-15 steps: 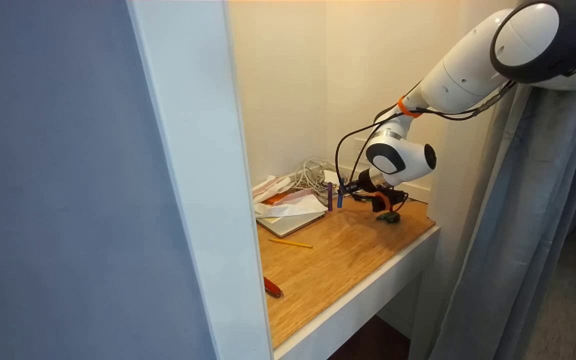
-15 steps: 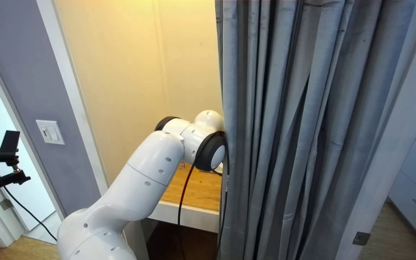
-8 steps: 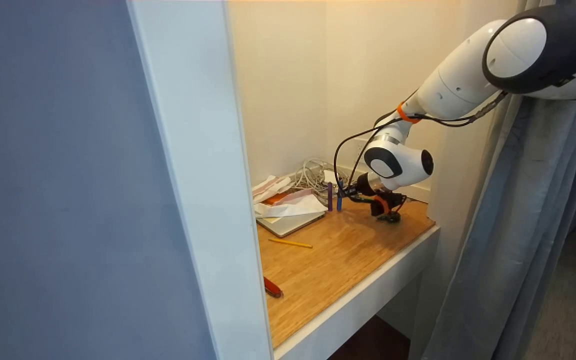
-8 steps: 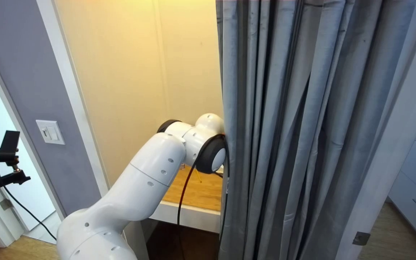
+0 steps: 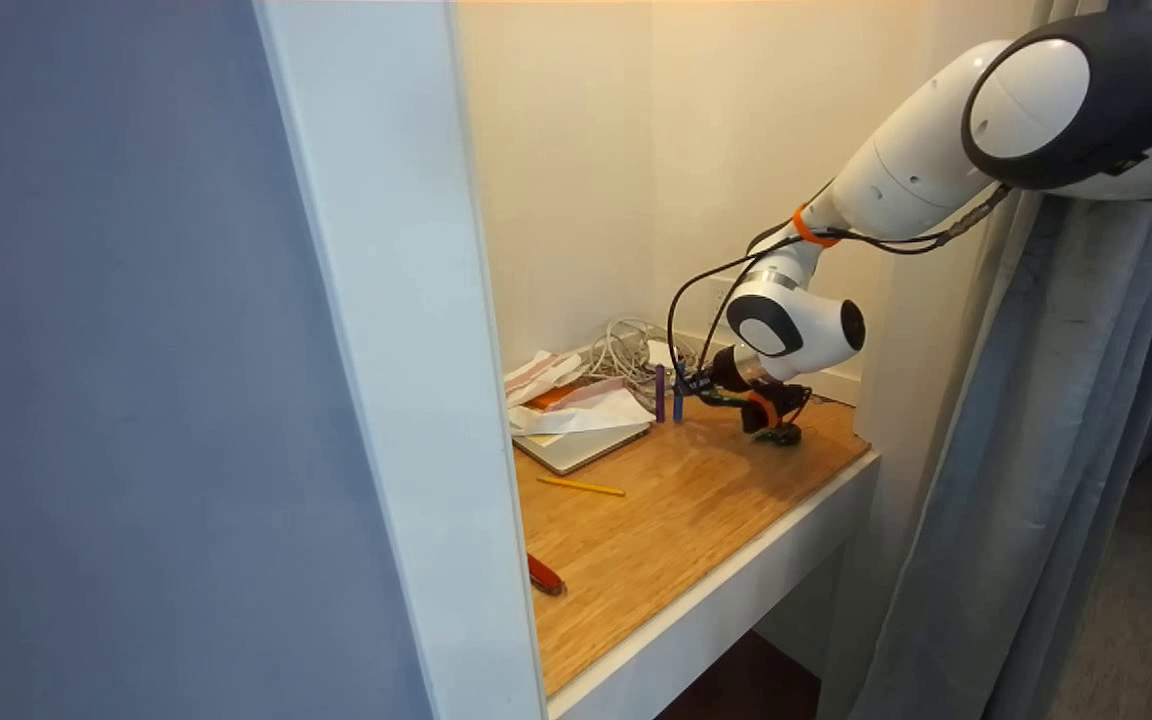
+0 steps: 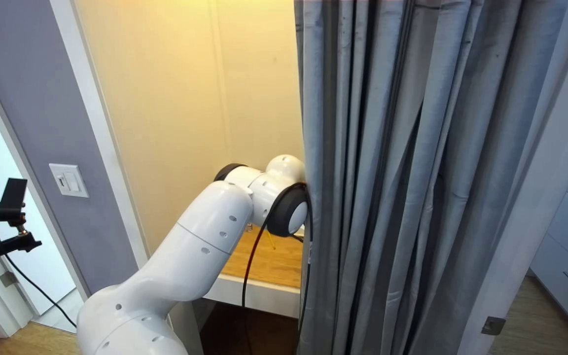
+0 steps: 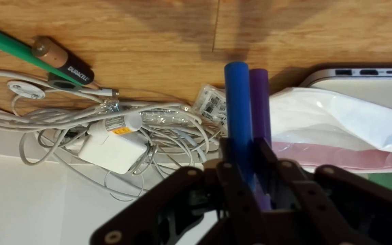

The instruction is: Move the purple and blue marker to the right and place them in an upright position

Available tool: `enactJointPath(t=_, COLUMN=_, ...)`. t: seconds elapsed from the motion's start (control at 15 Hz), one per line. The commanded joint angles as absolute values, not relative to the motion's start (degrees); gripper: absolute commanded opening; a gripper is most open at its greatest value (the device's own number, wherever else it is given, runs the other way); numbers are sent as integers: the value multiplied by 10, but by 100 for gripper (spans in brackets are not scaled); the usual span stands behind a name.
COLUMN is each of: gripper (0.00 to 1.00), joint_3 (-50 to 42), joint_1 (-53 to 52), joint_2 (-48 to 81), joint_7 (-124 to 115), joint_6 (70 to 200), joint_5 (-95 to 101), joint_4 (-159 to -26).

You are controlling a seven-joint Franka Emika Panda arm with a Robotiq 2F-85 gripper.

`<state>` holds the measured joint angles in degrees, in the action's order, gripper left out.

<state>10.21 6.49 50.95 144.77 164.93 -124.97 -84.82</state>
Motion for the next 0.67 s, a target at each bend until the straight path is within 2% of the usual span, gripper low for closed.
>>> enactJointPath(t=0.0, gripper=6, joint_3=94, joint_1=53, joint_2=523, joint_7=1461, joint_6=1659, joint_5=-1267, joint_4=-827)
enactJointPath(t=0.53, gripper=8, joint_3=91, joint_1=52, joint_2=530, joint_7=1456, joint_6=1666, joint_5=-1260, joint_4=-823)
enactJointPath(t=0.6, gripper=37, joint_3=91, joint_1=52, joint_2=530, joint_7=1456, joint_6=1666, joint_5=-1260, joint_4=-824)
